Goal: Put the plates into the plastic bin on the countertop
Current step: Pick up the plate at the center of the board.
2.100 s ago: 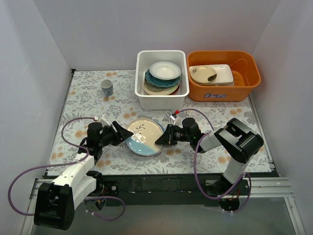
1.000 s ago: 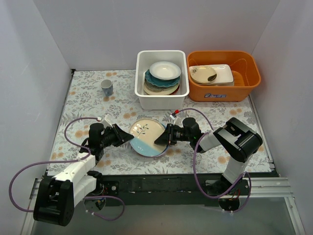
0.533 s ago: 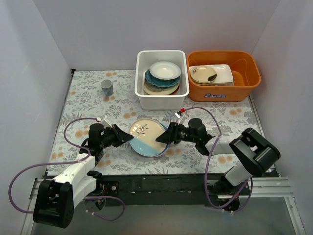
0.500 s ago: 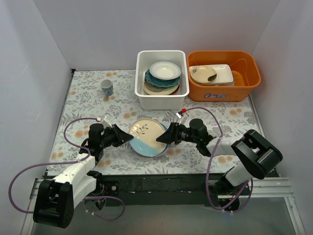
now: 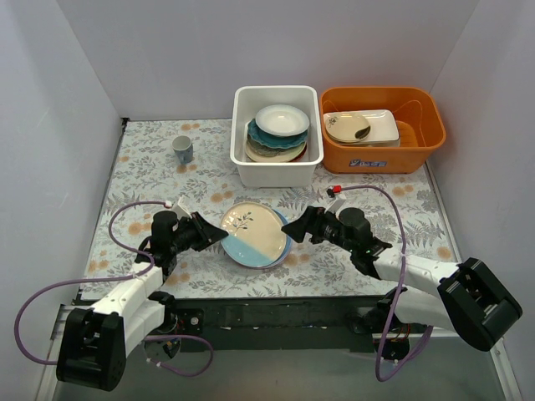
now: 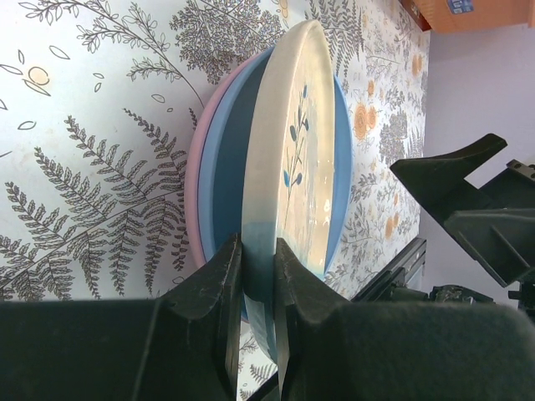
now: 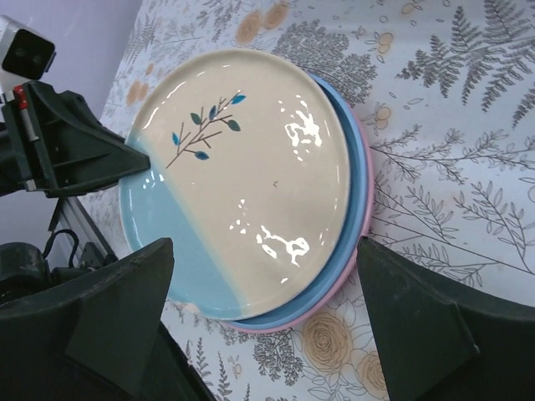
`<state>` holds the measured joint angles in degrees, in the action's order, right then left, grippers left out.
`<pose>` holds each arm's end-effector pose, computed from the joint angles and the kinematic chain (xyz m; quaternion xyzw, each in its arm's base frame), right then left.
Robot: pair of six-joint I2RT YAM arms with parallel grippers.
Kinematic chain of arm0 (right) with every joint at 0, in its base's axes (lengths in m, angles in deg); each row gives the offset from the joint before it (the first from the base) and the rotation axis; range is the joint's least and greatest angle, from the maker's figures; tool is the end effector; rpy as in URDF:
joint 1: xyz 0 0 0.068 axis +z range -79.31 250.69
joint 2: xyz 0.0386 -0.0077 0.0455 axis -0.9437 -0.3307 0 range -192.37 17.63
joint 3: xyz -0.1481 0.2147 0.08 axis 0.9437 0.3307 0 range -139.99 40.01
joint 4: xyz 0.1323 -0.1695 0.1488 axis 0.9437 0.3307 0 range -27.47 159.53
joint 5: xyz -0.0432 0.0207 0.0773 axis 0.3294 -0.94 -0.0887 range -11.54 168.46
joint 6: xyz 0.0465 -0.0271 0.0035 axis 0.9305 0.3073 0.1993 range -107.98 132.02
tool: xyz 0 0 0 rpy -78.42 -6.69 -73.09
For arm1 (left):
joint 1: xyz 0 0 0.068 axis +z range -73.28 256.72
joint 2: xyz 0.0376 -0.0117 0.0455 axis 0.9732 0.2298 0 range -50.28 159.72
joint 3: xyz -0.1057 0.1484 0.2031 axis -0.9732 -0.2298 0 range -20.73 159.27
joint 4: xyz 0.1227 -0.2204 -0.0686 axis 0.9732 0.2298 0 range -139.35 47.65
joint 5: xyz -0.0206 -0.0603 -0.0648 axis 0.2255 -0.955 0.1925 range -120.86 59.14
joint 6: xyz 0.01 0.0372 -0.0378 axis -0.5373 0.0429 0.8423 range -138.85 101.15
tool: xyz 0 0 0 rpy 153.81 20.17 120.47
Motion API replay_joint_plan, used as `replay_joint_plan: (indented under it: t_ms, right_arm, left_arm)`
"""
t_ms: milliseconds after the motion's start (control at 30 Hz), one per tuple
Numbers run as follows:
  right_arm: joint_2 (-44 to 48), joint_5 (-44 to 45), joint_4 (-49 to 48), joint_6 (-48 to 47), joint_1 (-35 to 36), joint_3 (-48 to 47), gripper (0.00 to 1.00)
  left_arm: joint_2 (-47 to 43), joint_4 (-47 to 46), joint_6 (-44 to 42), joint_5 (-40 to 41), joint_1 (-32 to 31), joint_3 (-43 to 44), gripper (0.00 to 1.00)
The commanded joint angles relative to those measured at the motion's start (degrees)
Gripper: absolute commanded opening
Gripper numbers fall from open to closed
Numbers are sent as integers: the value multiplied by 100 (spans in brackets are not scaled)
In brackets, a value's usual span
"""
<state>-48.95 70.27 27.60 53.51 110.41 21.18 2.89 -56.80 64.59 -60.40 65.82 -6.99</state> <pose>0.1743 0.1515 0.1906 -0.0325 0.7802 0.4473 0.4360 0.1716 -0.0509 0.1600 -0.4007 0.7549 -0.4954 0.1553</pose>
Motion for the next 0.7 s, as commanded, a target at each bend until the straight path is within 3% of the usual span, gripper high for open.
replay_joint_plan:
  t_ms: [0, 667]
  right_arm:
    - [6, 265, 172, -195, -52, 73, 98]
    - [-74, 151, 119, -177, -176, 187, 98]
  left_arm:
    - [-272, -188, 216, -140, -18, 243, 0]
    - [-1019, 243, 744, -52, -27, 858, 0]
